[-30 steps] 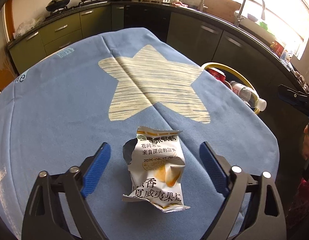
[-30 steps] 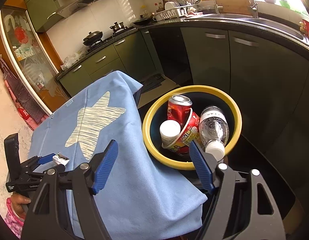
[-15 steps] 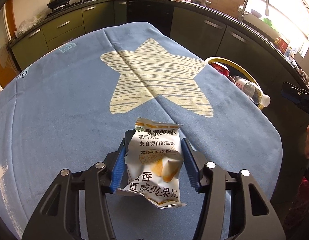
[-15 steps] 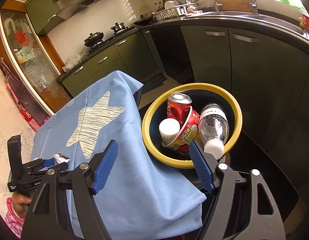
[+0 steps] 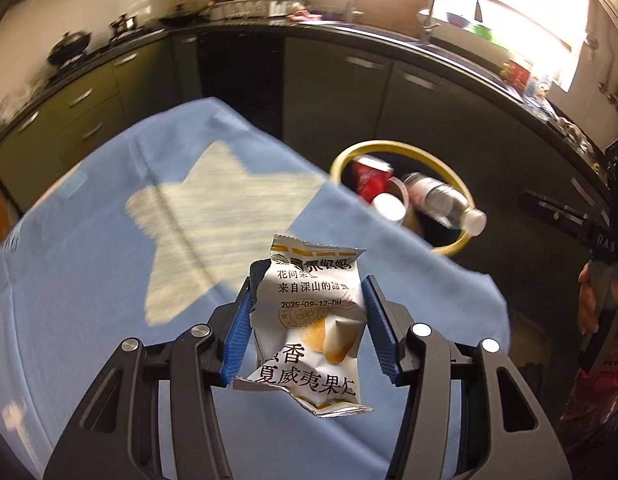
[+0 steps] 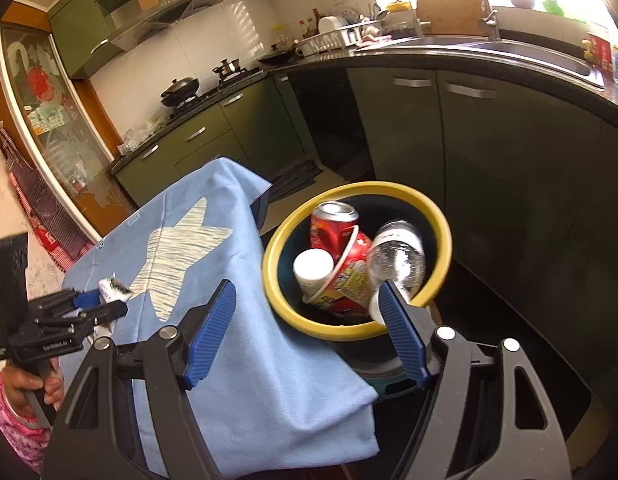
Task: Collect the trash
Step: 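Carry the snack wrapper over the bin and open the left gripper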
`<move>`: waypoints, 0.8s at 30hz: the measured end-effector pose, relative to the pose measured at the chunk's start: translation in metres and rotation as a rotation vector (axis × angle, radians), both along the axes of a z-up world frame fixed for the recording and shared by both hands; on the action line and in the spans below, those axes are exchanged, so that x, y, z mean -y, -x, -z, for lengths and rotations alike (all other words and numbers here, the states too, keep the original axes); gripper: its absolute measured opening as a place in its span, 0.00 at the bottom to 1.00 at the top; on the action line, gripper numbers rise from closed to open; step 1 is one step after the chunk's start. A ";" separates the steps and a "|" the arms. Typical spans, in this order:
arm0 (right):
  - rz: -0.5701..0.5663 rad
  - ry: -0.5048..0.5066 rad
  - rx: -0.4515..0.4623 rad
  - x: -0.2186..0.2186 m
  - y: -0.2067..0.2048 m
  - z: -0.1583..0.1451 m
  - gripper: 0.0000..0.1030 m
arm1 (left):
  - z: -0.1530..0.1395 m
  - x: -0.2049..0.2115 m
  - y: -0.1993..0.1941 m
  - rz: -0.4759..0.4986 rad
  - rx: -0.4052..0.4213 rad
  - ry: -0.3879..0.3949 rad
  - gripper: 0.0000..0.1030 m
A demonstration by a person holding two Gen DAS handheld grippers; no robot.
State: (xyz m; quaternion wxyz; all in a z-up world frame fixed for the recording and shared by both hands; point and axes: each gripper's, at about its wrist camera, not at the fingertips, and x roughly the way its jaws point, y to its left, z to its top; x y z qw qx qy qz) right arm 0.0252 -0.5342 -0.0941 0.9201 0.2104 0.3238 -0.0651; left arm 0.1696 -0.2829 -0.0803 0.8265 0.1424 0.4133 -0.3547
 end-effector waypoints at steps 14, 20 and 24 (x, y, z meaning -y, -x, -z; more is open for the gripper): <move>0.110 -0.048 -0.008 0.054 0.023 0.018 0.68 | 0.020 0.209 -0.053 0.216 -0.088 -0.039 0.51; 0.123 -0.072 -0.014 0.063 0.026 0.026 0.68 | 0.045 0.246 -0.066 0.205 -0.098 -0.091 0.71; 0.119 -0.078 -0.009 0.064 0.028 0.026 0.68 | 0.045 0.241 -0.069 0.170 -0.090 -0.079 0.76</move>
